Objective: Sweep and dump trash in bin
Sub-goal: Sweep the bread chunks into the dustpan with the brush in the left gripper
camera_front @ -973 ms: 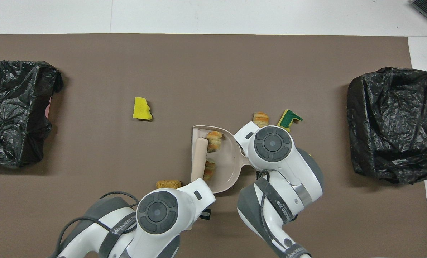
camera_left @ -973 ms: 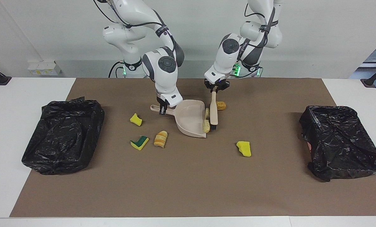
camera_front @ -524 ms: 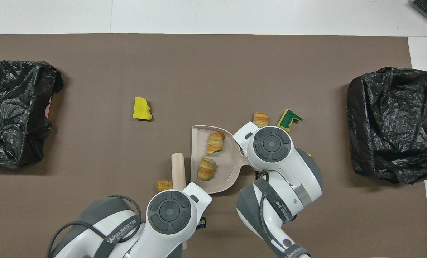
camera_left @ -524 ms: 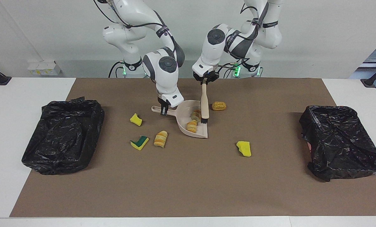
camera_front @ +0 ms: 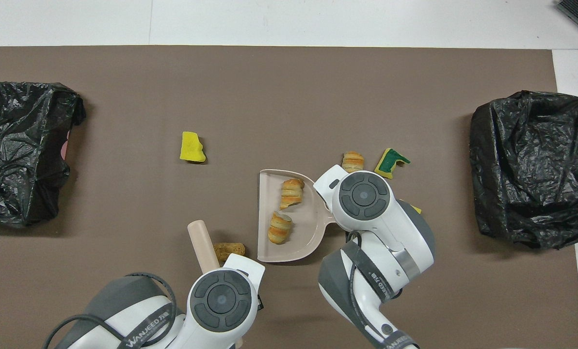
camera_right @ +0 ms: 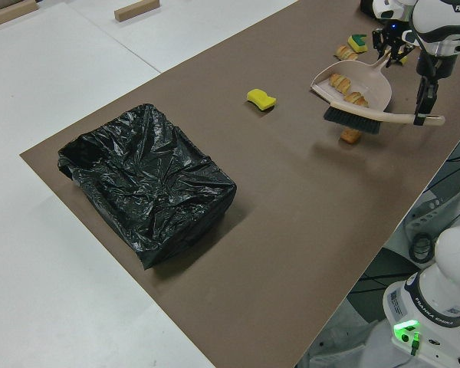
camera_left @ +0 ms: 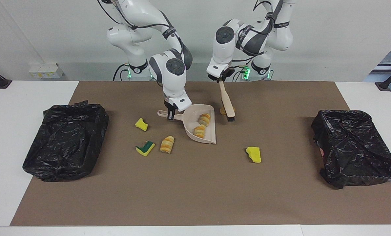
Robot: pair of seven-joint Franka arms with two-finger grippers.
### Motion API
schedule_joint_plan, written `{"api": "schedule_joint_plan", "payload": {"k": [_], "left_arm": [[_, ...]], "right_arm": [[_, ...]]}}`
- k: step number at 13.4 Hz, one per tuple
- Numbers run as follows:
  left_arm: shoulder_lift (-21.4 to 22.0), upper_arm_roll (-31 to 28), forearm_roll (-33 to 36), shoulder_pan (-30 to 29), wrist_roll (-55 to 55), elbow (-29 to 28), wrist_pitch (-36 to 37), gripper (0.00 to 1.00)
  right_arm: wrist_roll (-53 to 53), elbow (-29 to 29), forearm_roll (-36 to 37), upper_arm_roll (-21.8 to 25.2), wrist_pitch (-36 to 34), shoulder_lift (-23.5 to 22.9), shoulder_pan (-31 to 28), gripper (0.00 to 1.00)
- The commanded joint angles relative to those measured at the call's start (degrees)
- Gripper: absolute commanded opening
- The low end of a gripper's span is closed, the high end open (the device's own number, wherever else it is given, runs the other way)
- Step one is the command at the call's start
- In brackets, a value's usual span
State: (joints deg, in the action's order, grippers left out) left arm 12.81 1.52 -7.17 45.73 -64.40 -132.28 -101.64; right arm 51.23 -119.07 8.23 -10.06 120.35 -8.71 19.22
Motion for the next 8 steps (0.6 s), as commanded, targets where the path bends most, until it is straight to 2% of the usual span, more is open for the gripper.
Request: {"api": "schedule_joint_plan", "payload": {"k": [1, 3, 6, 8], "left_arm": [[2.0, -0.1, 0.8, 0.6, -6.2, -4.6, -1.6, 0.0], [-0.1, 0.0, 0.1, 0.9, -7.8, -6.4, -6.9, 0.0], [-3.8, 0.0, -5.2, 0.9, -6.5, -6.6, -16.9, 0.0], [-5.2, 0.2, -8.2, 2.2, 0.5, -5.7, -22.3, 0.0]], "right_arm": [[0.7, 0.5, 1.6, -0.2, -0.6, -0.6, -0.3, 0.0], [0.8, 0.4, 1.6, -0.2, -0.6, -0.6, -0.3, 0.0], [0.8, 0.3, 1.6, -0.2, -0.6, -0.6, -0.3, 0.0], [2.5, 0.3, 1.7, -0.2, -0.9, -0.6, -0.3, 0.0]]}}
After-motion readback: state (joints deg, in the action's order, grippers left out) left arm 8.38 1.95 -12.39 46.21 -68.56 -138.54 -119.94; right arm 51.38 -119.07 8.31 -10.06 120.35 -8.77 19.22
